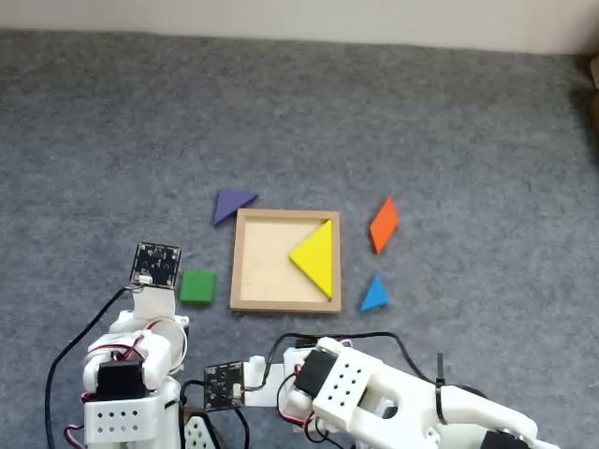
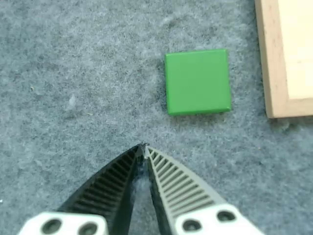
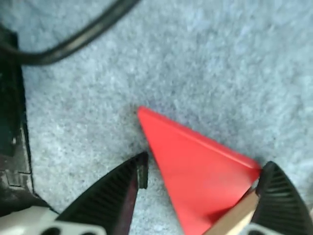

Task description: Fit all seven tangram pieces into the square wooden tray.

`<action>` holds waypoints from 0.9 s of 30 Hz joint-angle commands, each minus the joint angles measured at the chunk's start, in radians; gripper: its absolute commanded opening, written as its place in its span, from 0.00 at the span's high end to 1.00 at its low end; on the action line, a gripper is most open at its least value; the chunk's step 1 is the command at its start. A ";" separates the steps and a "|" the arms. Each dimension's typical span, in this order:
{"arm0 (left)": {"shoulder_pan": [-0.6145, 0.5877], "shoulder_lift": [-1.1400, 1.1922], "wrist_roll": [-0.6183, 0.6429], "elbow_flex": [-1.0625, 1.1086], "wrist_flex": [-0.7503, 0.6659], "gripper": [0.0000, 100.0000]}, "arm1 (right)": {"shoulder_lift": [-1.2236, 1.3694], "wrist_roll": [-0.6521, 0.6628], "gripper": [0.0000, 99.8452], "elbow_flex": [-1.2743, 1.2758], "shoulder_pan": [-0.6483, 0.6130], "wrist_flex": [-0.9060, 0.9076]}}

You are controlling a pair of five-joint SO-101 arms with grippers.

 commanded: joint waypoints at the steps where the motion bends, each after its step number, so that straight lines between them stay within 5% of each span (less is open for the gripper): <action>1: -0.019 -0.035 -0.002 0.021 0.006 0.99 | -0.005 -0.002 0.67 -0.004 -0.012 -0.024; 17: -0.019 -0.035 -0.002 0.021 0.006 0.99 | -0.018 -0.009 0.75 -0.015 -0.002 0.031; 27: -0.019 -0.035 -0.002 0.021 0.006 0.99 | -0.019 -0.008 0.75 -0.196 0.174 0.071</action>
